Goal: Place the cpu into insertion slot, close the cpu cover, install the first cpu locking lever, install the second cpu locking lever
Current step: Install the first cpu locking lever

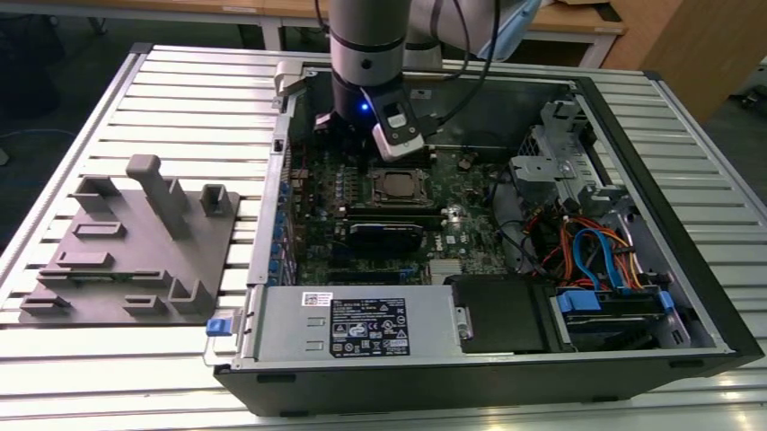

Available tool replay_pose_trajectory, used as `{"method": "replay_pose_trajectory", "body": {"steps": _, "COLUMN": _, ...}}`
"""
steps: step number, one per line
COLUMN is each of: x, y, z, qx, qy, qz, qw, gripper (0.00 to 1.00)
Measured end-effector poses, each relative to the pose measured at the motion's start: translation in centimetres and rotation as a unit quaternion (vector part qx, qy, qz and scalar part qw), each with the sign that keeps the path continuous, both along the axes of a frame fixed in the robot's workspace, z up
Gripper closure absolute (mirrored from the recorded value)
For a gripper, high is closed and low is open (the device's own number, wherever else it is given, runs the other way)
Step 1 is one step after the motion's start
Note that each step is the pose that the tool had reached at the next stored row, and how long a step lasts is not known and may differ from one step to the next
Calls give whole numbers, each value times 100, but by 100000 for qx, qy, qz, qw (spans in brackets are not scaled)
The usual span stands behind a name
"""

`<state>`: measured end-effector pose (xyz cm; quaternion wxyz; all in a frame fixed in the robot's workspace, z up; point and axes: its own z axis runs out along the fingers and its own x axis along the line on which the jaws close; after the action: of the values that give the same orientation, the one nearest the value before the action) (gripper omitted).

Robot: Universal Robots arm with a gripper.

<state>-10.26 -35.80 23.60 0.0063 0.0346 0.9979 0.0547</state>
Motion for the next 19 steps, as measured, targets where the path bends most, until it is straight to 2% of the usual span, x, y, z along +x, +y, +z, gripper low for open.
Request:
{"method": "replay_pose_trajectory", "body": {"steps": 2, "x": 1, "y": 2, "z": 18, "qx": 5, "qy": -6, "qz": -4, "qw": 100000, "gripper": 90}}
{"method": "replay_pose_trajectory", "body": {"steps": 6, "x": -2, "y": 16, "z": 105, "qx": 5, "qy": -8, "qz": -17, "qw": 100000, "gripper": 90}}
{"method": "replay_pose_trajectory", "body": {"steps": 10, "x": -7, "y": 51, "z": 112, "qx": 8, "qy": -15, "qz": -11, "qw": 100000, "gripper": 90}}
{"method": "replay_pose_trajectory", "body": {"steps": 15, "x": -12, "y": 142, "z": 111, "qx": 6, "qy": -13, "qz": -135, "qw": 100000, "gripper": 90}}
{"method": "replay_pose_trajectory", "body": {"steps": 19, "x": -19, "y": 171, "z": 108, "qx": 1, "qy": -9, "qz": -157, "qw": 100000, "gripper": 90}}
